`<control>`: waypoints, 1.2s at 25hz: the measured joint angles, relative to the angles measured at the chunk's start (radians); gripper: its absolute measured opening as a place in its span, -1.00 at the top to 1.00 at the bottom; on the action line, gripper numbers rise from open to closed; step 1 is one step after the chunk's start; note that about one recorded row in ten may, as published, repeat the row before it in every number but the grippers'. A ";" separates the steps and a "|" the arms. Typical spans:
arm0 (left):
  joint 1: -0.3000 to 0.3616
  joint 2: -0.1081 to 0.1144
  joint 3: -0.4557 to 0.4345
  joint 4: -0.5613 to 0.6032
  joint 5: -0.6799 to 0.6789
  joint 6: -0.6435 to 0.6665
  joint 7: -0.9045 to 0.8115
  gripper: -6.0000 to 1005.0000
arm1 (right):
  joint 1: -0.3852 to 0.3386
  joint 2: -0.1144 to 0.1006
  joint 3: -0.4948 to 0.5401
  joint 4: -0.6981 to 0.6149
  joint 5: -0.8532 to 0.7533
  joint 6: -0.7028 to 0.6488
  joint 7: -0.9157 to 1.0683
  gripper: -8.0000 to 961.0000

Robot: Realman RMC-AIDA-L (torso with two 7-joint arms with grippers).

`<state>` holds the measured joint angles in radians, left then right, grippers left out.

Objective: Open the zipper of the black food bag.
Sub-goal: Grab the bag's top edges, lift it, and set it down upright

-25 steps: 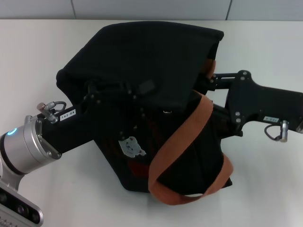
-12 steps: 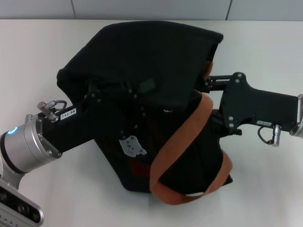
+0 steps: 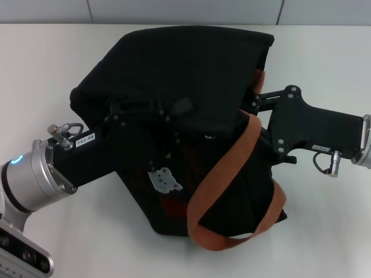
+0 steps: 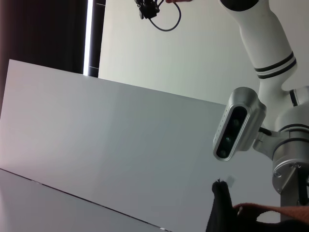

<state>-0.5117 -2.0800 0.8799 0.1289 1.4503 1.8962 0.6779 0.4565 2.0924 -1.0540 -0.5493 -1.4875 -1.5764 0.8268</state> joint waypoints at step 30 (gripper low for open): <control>-0.002 0.000 0.004 0.000 0.002 0.008 0.000 0.81 | -0.007 -0.003 -0.040 0.023 0.048 -0.026 -0.030 0.99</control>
<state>-0.5138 -2.0801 0.8836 0.1288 1.4525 1.9045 0.6780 0.4496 2.0892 -1.0944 -0.5262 -1.4396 -1.6027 0.7972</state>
